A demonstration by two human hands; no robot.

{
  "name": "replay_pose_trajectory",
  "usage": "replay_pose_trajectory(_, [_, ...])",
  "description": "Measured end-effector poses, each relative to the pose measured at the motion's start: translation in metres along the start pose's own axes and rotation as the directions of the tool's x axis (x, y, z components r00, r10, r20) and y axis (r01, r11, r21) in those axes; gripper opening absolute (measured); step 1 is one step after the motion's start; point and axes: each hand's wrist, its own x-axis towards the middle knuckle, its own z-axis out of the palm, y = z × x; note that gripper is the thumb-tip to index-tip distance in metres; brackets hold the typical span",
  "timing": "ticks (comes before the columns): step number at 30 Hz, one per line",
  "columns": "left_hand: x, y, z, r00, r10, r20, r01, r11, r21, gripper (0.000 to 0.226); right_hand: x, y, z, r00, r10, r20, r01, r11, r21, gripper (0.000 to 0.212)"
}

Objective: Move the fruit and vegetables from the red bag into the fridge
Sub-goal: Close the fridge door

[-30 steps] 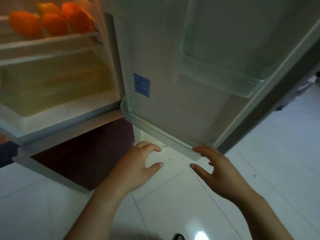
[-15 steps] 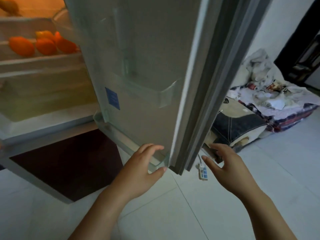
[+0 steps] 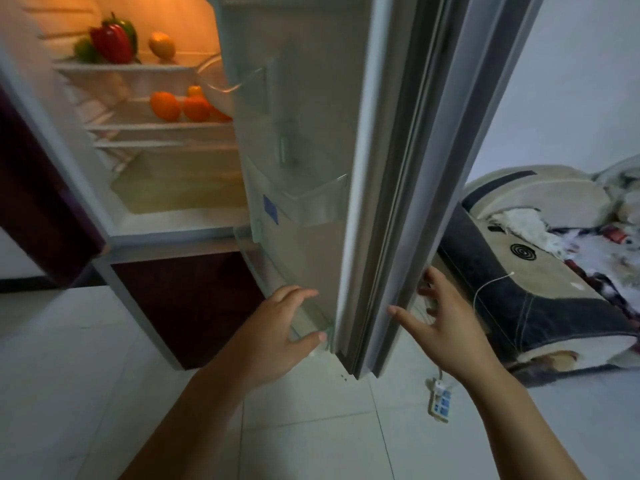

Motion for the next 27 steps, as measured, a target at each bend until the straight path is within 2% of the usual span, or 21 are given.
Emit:
replay_pose_trajectory(3, [-0.012, 0.0, -0.007, 0.997, -0.015, -0.076, 0.014, 1.0, -0.008, 0.06, -0.008, -0.005, 0.0, 0.996, -0.069, 0.052, 0.069, 0.998, 0.012, 0.076])
replay_pose_trajectory(7, [-0.031, -0.003, -0.024, 0.99, -0.012, -0.142, 0.011, 1.0, -0.007, 0.072, -0.025, -0.025, 0.008, 0.98, -0.15, 0.13, 0.143, 0.988, 0.064, 0.066])
replay_pose_trajectory(13, [-0.065, -0.021, -0.059, 0.985, -0.016, -0.173, 0.016, 1.0, 0.001, 0.076, -0.042, -0.06, 0.05, 0.957, -0.214, 0.196, 0.141, 0.934, 0.329, 0.05])
replay_pose_trajectory(16, [-0.085, -0.035, -0.08, 0.983, -0.044, -0.177, 0.046, 0.999, 0.008, 0.074, -0.039, -0.084, 0.077, 0.944, -0.252, 0.211, 0.168, 0.922, 0.349, 0.044])
replay_pose_trajectory(22, [-0.126, -0.077, -0.125, 0.981, -0.093, -0.172, 0.098, 0.995, 0.02, 0.074, -0.028, -0.151, 0.133, 0.925, -0.306, 0.224, 0.218, 0.912, 0.347, 0.054])
replay_pose_trajectory(27, [-0.153, -0.117, -0.174, 0.967, -0.096, -0.238, 0.117, 0.991, 0.072, 0.077, -0.02, -0.203, 0.182, 0.916, -0.347, 0.2, 0.27, 0.904, 0.333, 0.057])
